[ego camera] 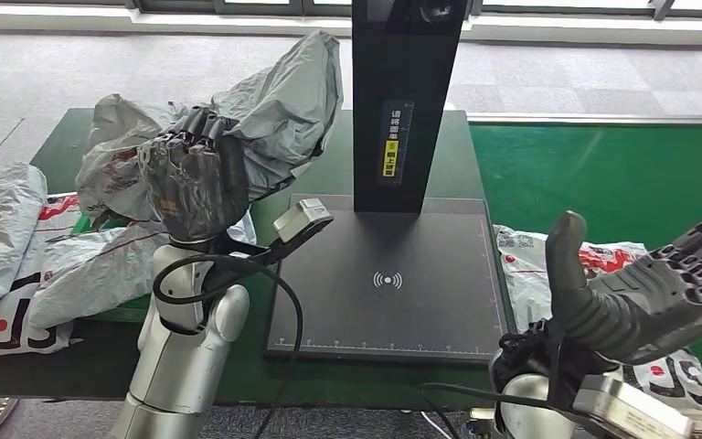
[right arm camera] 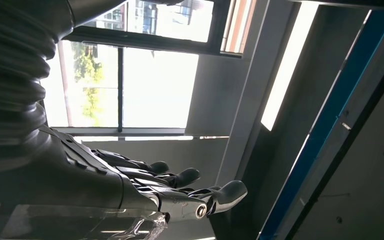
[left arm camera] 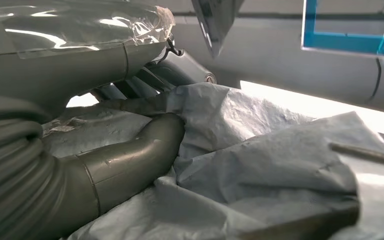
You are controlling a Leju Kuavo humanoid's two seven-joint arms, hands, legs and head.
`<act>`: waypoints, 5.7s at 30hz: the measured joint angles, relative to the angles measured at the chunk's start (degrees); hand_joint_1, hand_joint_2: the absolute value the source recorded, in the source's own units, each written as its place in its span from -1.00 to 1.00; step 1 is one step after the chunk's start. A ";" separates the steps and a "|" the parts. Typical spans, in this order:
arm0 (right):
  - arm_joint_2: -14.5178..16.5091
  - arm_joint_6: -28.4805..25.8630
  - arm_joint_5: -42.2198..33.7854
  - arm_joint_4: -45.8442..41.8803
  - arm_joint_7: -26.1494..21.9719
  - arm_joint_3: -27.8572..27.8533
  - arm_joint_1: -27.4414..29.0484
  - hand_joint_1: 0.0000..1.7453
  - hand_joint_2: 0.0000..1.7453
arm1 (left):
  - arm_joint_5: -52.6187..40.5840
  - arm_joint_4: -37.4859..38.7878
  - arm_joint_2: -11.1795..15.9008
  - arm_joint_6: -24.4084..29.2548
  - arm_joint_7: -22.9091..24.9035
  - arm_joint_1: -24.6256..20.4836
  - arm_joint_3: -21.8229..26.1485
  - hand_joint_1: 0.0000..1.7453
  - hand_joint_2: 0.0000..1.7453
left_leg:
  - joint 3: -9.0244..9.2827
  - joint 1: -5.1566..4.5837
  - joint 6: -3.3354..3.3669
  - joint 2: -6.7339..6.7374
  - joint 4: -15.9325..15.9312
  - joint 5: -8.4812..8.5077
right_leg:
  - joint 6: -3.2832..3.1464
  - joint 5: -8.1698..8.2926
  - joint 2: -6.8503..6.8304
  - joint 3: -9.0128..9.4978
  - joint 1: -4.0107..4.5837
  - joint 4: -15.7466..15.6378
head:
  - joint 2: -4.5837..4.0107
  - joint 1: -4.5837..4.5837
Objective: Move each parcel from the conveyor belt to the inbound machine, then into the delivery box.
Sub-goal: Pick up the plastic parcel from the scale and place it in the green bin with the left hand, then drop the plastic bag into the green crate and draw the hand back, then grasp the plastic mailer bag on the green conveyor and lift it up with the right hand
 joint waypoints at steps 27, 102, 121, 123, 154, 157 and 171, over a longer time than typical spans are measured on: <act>0.05 0.00 0.12 0.28 -0.01 -0.48 0.08 -1.00 1.00 | -0.04 -5.80 2.29 -0.03 0.56 0.95 3.25 1.00 1.00 | 0.01 -0.01 0.00 -0.05 0.00 0.00 | 0.00 0.00 -0.04 0.00 0.00 -0.01 | 0.00 0.01; -0.14 0.02 10.29 28.53 7.36 -28.99 -5.96 -1.00 1.00 | 84.15 -3.45 -0.45 -12.70 -34.54 16.42 -5.09 -1.00 1.00 | -0.06 -0.10 0.05 -0.26 0.02 0.01 | 0.03 0.02 -0.22 0.02 -0.07 -0.13 | 0.00 0.01; -5.61 0.02 23.50 50.82 21.12 -46.93 -17.69 -1.00 1.00 | 86.16 -3.73 0.44 -16.12 -34.37 17.69 -8.83 -1.00 1.00 | -0.04 -0.12 0.08 -0.25 0.02 0.04 | 0.06 0.06 -0.19 0.01 -0.11 -0.11 | 0.00 0.01; -6.27 0.01 24.99 52.85 22.99 -47.82 -18.67 -1.00 1.00 | 86.02 -3.91 0.44 -16.12 -34.37 17.67 -8.83 -1.00 1.00 | -0.04 -0.12 0.08 -0.25 0.02 0.04 | 0.06 0.05 -0.19 0.01 -0.11 -0.11 | 0.00 0.01; -11.38 10.70 38.15 73.35 51.21 -48.96 -21.72 -1.00 1.00 | 82.48 -4.48 1.06 -17.75 -33.50 17.87 -8.56 -1.00 1.00 | -0.06 -0.12 0.09 -0.26 0.02 0.04 | 0.07 0.05 -0.22 0.02 -0.10 -0.11 | 0.00 0.01; -11.58 14.98 39.48 73.54 54.39 -48.96 -20.98 -0.42 1.00 | 82.03 -4.49 1.05 -18.05 -33.29 17.87 -8.55 -1.00 1.00 | -0.06 -0.12 0.09 -0.26 0.02 0.04 | 0.07 0.05 -0.22 0.02 -0.10 -0.11 | 0.00 0.01; -13.18 25.52 41.14 79.18 55.89 -48.96 -20.78 1.00 1.00 | 81.08 -4.90 1.05 -18.04 -32.76 18.70 -8.20 -1.00 1.00 | -0.02 -0.11 0.10 -0.20 0.02 0.03 | 0.07 0.05 -0.18 0.06 -0.07 -0.11 | 0.00 0.01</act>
